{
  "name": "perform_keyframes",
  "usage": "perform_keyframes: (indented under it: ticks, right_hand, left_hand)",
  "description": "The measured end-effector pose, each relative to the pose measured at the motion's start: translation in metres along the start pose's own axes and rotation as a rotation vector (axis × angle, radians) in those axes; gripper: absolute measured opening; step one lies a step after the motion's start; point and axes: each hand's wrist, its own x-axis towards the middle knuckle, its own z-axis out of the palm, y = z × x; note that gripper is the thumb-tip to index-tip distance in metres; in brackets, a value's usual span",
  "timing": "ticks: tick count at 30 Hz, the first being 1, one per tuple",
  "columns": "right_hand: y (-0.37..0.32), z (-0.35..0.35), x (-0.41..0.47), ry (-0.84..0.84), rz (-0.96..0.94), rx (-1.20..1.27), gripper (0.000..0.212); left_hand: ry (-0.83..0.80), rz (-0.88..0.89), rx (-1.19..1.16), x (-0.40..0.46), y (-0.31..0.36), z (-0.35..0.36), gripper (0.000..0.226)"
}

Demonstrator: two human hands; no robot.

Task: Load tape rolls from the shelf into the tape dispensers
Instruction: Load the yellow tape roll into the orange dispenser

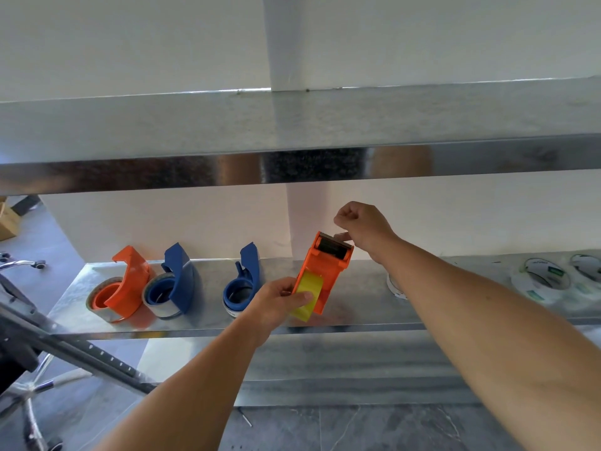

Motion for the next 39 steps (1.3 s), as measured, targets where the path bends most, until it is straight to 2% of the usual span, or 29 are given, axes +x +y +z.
perform_keyframes:
  ticks: [4, 9, 17, 22, 26, 32, 36, 39]
  right_hand:
    - [-0.002, 0.006, 0.000, 0.055, 0.003, -0.036, 0.009]
    - [0.002, 0.004, 0.001, 0.132, -0.002, -0.094, 0.011]
    - [0.003, 0.005, 0.006, 0.133, 0.012, -0.082, 0.014]
    - [-0.001, 0.002, 0.007, 0.145, 0.088, 0.066, 0.009]
    - [-0.003, 0.004, 0.010, 0.166, 0.094, 0.031, 0.009]
    - [0.006, -0.002, 0.012, 0.184, 0.216, 0.142, 0.011]
    - [0.013, 0.002, 0.013, 0.181, 0.262, 0.096, 0.014]
    - [0.014, 0.002, 0.008, 0.066, 0.425, 0.193, 0.008]
  left_hand:
    - [0.013, -0.009, 0.035, 0.002, 0.001, 0.003, 0.016]
    - [-0.033, 0.006, 0.001, 0.001, 0.002, 0.003, 0.011]
    - [-0.060, 0.038, -0.091, -0.001, 0.001, 0.002, 0.010]
    - [-0.095, 0.058, -0.103, -0.004, 0.003, 0.002, 0.009]
    - [-0.117, 0.080, -0.119, -0.004, 0.006, -0.001, 0.009]
    - [-0.186, 0.078, -0.119, -0.005, 0.010, -0.007, 0.011]
    - [-0.205, 0.080, -0.138, -0.006, 0.010, -0.009, 0.012]
    - [-0.200, 0.063, -0.190, -0.008, 0.008, -0.011, 0.010]
